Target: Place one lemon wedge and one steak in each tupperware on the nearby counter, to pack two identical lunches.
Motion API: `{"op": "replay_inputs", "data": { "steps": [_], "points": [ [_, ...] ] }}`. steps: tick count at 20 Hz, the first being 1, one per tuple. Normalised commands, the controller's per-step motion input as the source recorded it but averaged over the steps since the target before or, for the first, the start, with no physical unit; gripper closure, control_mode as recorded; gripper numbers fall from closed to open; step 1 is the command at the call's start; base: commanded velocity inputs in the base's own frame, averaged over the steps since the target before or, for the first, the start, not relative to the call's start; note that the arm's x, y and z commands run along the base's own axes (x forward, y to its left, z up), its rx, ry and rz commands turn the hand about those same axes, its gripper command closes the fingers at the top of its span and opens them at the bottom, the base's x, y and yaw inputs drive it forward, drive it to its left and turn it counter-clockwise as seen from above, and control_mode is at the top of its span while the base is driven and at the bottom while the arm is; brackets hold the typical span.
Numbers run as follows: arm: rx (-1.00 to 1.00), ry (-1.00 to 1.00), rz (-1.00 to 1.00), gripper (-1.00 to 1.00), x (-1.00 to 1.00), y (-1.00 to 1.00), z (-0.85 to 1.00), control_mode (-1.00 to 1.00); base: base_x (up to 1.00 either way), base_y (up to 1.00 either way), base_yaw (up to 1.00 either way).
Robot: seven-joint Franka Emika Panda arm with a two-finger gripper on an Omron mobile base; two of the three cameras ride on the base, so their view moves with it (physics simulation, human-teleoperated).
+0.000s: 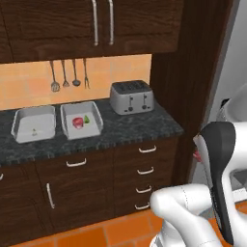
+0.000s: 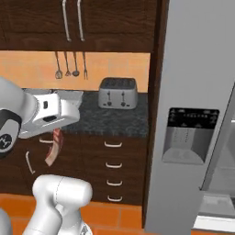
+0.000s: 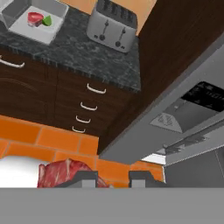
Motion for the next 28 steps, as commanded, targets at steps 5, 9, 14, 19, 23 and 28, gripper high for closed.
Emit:
{"op": "replay_inputs", "data": {
  "steps": [5, 9, 14, 19, 23, 28],
  "points": [
    [0.0, 0.0, 0.0, 1.0, 0.0, 0.0, 0.0, 1.0, 0.22, 1.0, -0.06],
    [0.0, 0.0, 0.0, 1.0, 0.0, 0.0, 0.0, 1.0, 0.68, 1.0, -0.1],
    [0.0, 0.0, 0.0, 1.0, 0.0, 0.0, 0.0, 1.0, 0.59, 1.0, -0.1],
    [0.0, 0.0, 0.0, 1.0, 0.0, 0.0, 0.0, 1.0, 0.41, 0.92, -0.11],
    [0.05, -0.03, -0.02, 1.0, 0.43, 0.31, -0.46, -1.0, 0.09, 0.14, -0.02],
    [0.13, -0.06, 0.0, 1.0, 0.88, 0.21, -0.73, -1.0, 0.0, 0.0, 0.0]
  ]
}}
